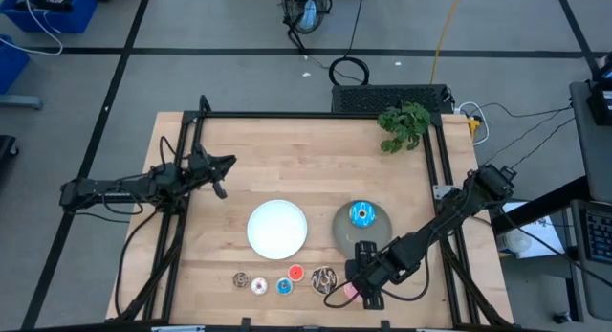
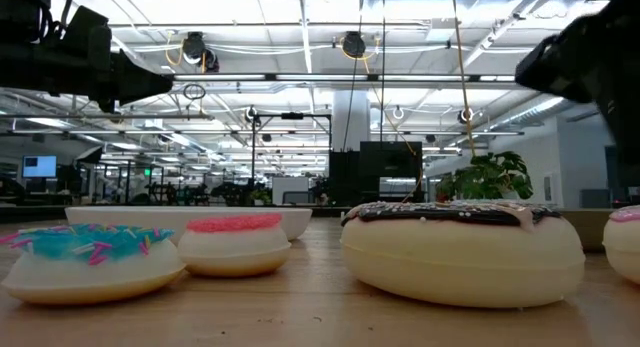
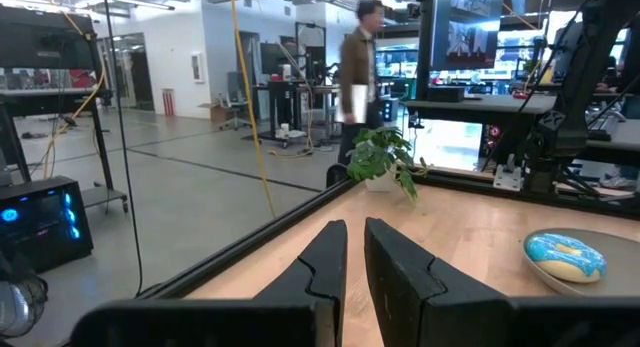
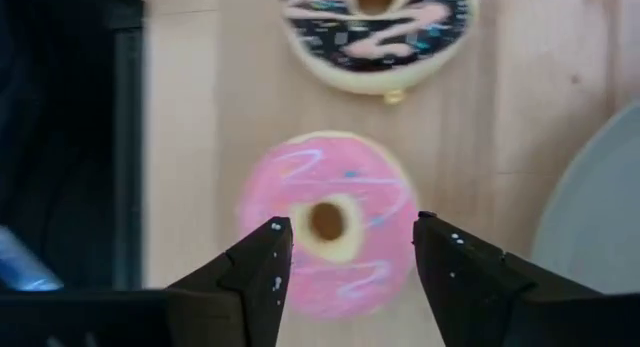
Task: Pick & Place donuts
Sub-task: Put the large pink donut on the brown plate
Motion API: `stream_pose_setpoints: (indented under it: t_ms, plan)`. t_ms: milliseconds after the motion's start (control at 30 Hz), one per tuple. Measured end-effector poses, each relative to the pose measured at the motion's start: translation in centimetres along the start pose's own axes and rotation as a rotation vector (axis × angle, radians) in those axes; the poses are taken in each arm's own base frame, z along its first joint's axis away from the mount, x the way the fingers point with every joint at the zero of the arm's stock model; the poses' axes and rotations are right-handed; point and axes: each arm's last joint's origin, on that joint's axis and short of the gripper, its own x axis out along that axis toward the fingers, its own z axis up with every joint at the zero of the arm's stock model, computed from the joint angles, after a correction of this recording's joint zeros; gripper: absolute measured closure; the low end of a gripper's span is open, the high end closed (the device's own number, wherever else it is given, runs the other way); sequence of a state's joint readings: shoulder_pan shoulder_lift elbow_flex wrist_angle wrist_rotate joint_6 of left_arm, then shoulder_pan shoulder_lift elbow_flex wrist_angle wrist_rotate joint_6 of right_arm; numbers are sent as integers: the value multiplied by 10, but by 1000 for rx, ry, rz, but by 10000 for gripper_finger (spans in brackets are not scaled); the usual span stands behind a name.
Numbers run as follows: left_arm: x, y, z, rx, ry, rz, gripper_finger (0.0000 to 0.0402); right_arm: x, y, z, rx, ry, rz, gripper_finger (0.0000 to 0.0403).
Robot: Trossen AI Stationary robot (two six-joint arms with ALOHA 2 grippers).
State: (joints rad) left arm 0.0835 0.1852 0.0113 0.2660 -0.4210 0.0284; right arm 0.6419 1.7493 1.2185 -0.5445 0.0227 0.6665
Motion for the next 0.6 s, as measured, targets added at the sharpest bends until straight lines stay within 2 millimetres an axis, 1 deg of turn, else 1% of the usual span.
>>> stream_pose_setpoints:
  t_ms: [233,433,600]
  plan:
    - [0,0,0,0,0,0,357,8,-13,-6,7,30,-35,206]
    - [0,1,0,3,3,29,357,11,-12,-4,-6,17,-23,206]
    - [0,1,0,4,3,30,357,24,-11,-4,-15,21,-22,206]
